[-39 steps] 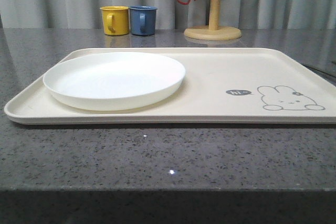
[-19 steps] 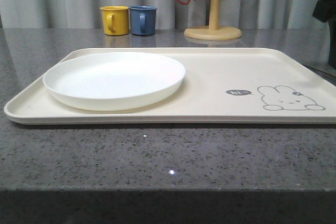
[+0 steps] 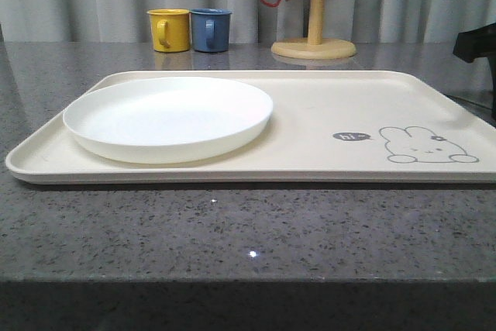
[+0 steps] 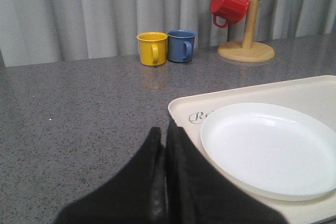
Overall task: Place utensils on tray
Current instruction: 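Lower the right gripper onto the steel fork and grasp it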
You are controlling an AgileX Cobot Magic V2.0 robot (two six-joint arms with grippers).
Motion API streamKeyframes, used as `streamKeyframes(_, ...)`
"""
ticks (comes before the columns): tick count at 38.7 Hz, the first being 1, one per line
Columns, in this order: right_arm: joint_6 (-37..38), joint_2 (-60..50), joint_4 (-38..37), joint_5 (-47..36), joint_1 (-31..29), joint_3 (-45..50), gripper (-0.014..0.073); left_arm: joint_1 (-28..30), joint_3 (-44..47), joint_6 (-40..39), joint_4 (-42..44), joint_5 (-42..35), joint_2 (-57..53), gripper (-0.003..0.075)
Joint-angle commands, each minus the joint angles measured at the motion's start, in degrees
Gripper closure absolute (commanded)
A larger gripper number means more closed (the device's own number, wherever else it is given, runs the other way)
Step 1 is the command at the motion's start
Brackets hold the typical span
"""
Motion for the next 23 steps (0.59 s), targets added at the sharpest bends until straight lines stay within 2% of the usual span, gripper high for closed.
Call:
streamKeyframes(1,-0.6,-1.5,0.8,0.0,0.0,-1.5,0.0548,0.1,-1.5,-0.6,-0.5,-4.9,0.4,0.0738)
streamKeyframes(6,-0.6,-1.7,0.8,0.1,0.0,-1.5,0.0665,0.1,-1.5,-0.6,-0.5,-4.9,0.4,0.0738)
streamKeyframes(14,-0.2,-4.5,0.7,2.3,0.0,-2.6,0.0657,0.1,-1.5,-0.6,-0.5,-4.9,0.4,0.0738)
streamKeyframes(23,9.9,-8.0,0.5,10.1,1.0,-10.4,0.0652,0.1,-1.5,-0.6,-0.5,-4.9,0.4,0.0738)
